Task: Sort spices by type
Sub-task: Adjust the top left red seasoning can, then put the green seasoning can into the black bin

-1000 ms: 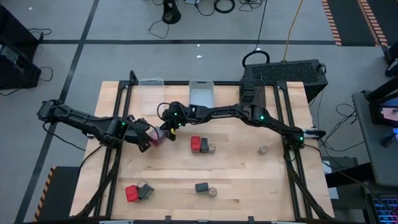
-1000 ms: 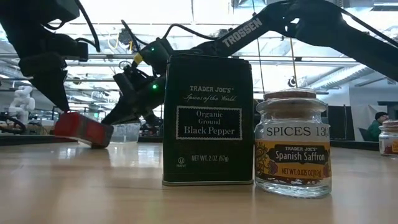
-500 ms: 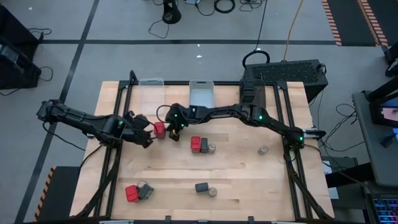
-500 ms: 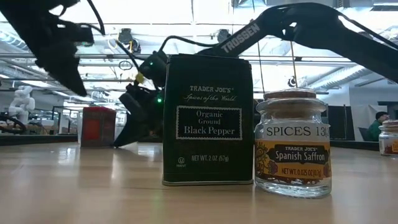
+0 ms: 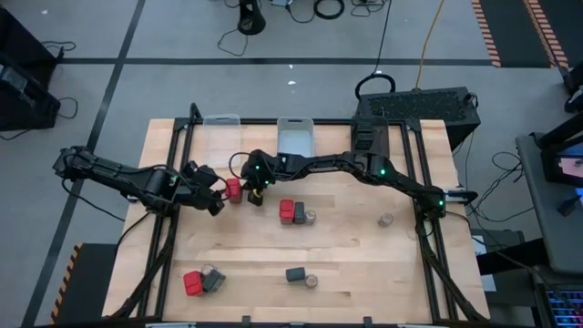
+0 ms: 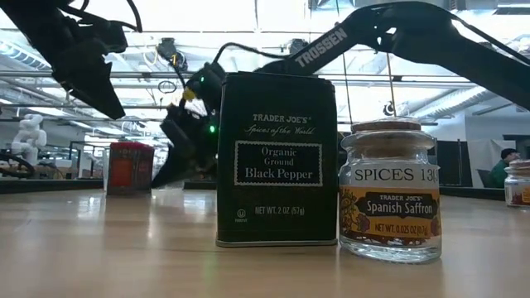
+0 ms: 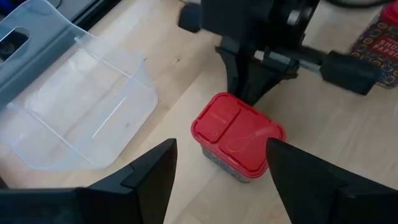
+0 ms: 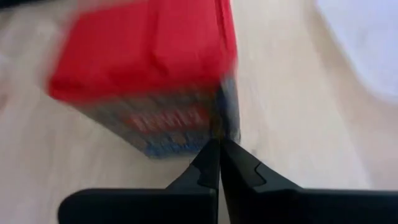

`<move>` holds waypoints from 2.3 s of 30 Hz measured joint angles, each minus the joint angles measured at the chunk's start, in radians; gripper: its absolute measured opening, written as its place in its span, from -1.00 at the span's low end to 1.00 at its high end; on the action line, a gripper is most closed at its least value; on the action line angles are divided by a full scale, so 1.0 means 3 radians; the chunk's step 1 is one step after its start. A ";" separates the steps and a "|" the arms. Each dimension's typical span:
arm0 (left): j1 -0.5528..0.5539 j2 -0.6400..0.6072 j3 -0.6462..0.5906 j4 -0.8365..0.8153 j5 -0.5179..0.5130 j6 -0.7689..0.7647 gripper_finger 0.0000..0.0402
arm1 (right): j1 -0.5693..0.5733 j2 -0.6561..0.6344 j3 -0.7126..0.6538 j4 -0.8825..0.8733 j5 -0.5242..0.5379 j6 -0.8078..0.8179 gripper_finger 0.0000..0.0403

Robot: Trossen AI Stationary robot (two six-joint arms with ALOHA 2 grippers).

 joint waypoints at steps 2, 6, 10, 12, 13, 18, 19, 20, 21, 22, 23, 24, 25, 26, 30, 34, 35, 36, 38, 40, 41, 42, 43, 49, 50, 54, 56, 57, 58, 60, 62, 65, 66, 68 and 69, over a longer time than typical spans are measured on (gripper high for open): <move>0.0000 0.0000 0.0000 0.0004 0.0001 0.0004 0.26 | -0.0001 -0.0029 0.0096 -0.0061 0.0000 -0.0057 -1.00; -0.0001 -0.0002 -0.0001 0.0005 0.0044 0.0003 0.26 | 0.0000 -0.0065 0.0283 -0.0257 0.0089 -0.0209 -1.00; -0.0026 -0.0012 -0.0001 0.0014 0.0183 0.0050 0.26 | 0.0013 -0.0146 0.0436 -0.0630 0.0289 -0.0431 -1.00; -0.0048 -0.0015 -0.0001 0.0063 0.0295 0.0076 0.26 | 0.0013 -0.0224 0.0472 -0.0859 0.0364 -0.0554 -1.00; -0.0065 -0.0014 -0.0001 0.0093 0.0350 0.0094 0.26 | 0.0013 -0.0267 0.0474 -0.0955 0.0401 -0.0607 -1.00; -0.0169 -0.0014 -0.0001 0.0323 0.0691 0.0225 0.26 | 0.0016 -0.0495 0.0473 -0.1582 0.0432 -0.0800 -1.00; -0.0198 -0.0014 -0.0001 0.0384 0.0780 0.0246 0.26 | 0.0020 -0.0551 0.0473 -0.1669 0.0424 -0.0826 -1.00; -0.0235 -0.0014 -0.0001 0.0459 0.0881 0.0259 0.26 | 0.0029 -0.0612 0.0473 -0.1771 0.0425 -0.0849 -1.00; -0.0280 -0.0013 -0.0001 0.0534 0.0980 0.0260 0.26 | 0.0042 -0.0662 0.0473 -0.1870 0.0424 -0.0884 -1.00; -0.0329 -0.0013 -0.0001 0.0596 0.1065 0.0257 0.26 | 0.0061 -0.0721 0.0473 -0.1949 0.0424 -0.0924 -1.00; -0.0380 -0.0012 -0.0001 0.0659 0.1154 0.0242 0.26 | 0.0090 -0.0769 0.0473 -0.2029 0.0423 -0.0961 -1.00; -0.0440 -0.0011 -0.0001 0.0720 0.1215 0.0226 0.26 | 0.0125 -0.0814 0.0473 -0.2105 0.0423 -0.0995 -1.00; -0.0500 -0.0011 -0.0001 0.0778 0.1266 0.0155 0.26 | 0.0162 -0.0861 0.0473 -0.2173 0.0422 -0.1016 -1.00; -0.0558 -0.0011 -0.0001 0.0837 0.1313 0.0105 0.26 | 0.0208 -0.0898 0.0473 -0.2230 0.0420 -0.1037 -1.00; -0.0814 0.0028 0.0049 0.0931 0.1425 -0.0234 0.26 | 0.0395 -0.1055 0.0473 -0.2468 0.0416 -0.1089 -1.00; -0.1129 0.0241 0.0275 0.0931 0.1427 -0.0619 0.26 | 0.0561 -0.1125 0.0473 -0.2861 0.0403 -0.1135 -1.00; -0.1210 0.0332 0.0341 0.0933 0.1401 -0.0686 0.26 | 0.0591 -0.1135 0.0463 -0.2930 0.0400 -0.1134 -1.00; -0.1282 0.0437 0.0414 0.0925 0.1365 -0.0746 0.26 | 0.0618 -0.1155 0.0424 -0.2971 0.0403 -0.1128 -1.00; -0.1422 0.0664 0.0572 0.0885 0.1296 -0.0879 0.26 | 0.0672 -0.1228 0.0284 -0.2912 0.0412 -0.1092 -1.00; -0.1539 0.0913 0.0735 0.0772 0.1251 -0.1051 0.26 | 0.0719 -0.1334 0.0077 -0.2775 0.0420 -0.1065 -1.00; -0.1598 0.1038 0.0817 0.0680 0.1237 -0.1160 0.26 | 0.0746 -0.1406 -0.0064 -0.2691 0.0422 -0.1051 -1.00; -0.1650 0.1162 0.0901 0.0579 0.1236 -0.1273 0.26 | 0.0771 -0.1480 -0.0211 -0.2563 0.0422 -0.1024 -1.00; -0.1704 0.1270 0.0981 0.0479 0.1235 -0.1396 0.26 | 0.0795 -0.1562 -0.0365 -0.2397 0.0426 -0.0994 -1.00; -0.1961 0.1741 0.1379 -0.0116 0.1299 -0.2208 0.26 | 0.0992 -0.2301 -0.1362 -0.1312 0.0435 -0.0814 -1.00; -0.1982 0.1790 0.1426 -0.0169 0.1348 -0.2361 0.26 | 0.1026 -0.2411 -0.1517 -0.1166 0.0433 -0.0765 -1.00; -0.2056 0.1939 0.1551 -0.0239 0.1569 -0.2717 0.26 | 0.1151 -0.2760 -0.2044 -0.0704 0.0433 -0.0585 -1.00; -0.2093 0.2010 0.1631 -0.0237 0.1597 -0.2766 0.26 | 0.1192 -0.2900 -0.2234 -0.0512 0.0434 -0.0521 -1.00; -0.2110 0.2048 0.1677 -0.0243 0.1598 -0.2798 0.26 | 0.1212 -0.2951 -0.2314 -0.0438 0.0436 -0.0488 -1.00; -0.2121 0.2086 0.1723 -0.0248 0.1598 -0.2825 0.26 | 0.1223 -0.2989 -0.2388 -0.0371 0.0435 -0.0460 -1.00; -0.2143 0.2165 0.1797 -0.0275 0.1596 -0.2878 0.26 | 0.1242 -0.3023 -0.2502 -0.0270 0.0434 -0.0419 -1.00; -0.2153 0.2247 0.1858 -0.0354 0.1598 -0.2968 0.26 | 0.1249 -0.3023 -0.2566 -0.0192 0.0432 -0.0381 -1.00; -0.2153 0.2385 0.1891 -0.0498 0.1696 -0.3071 0.26 | 0.1255 -0.3019 -0.2583 -0.0144 0.0434 -0.0387 -1.00; -0.2153 0.2430 0.1890 -0.0517 0.1763 -0.3088 0.26 | 0.1255 -0.3005 -0.2583 -0.0136 0.0435 -0.0389 -1.00; -0.2152 0.2507 0.1890 -0.0502 0.1864 -0.3089 0.26 | 0.1256 -0.2990 -0.2585 -0.0149 0.0434 -0.0393 -1.00; -0.2152 0.2535 0.1890 -0.0494 0.1901 -0.3086 0.26 | 0.1256 -0.2987 -0.2591 -0.0154 0.0434 -0.0395 -1.00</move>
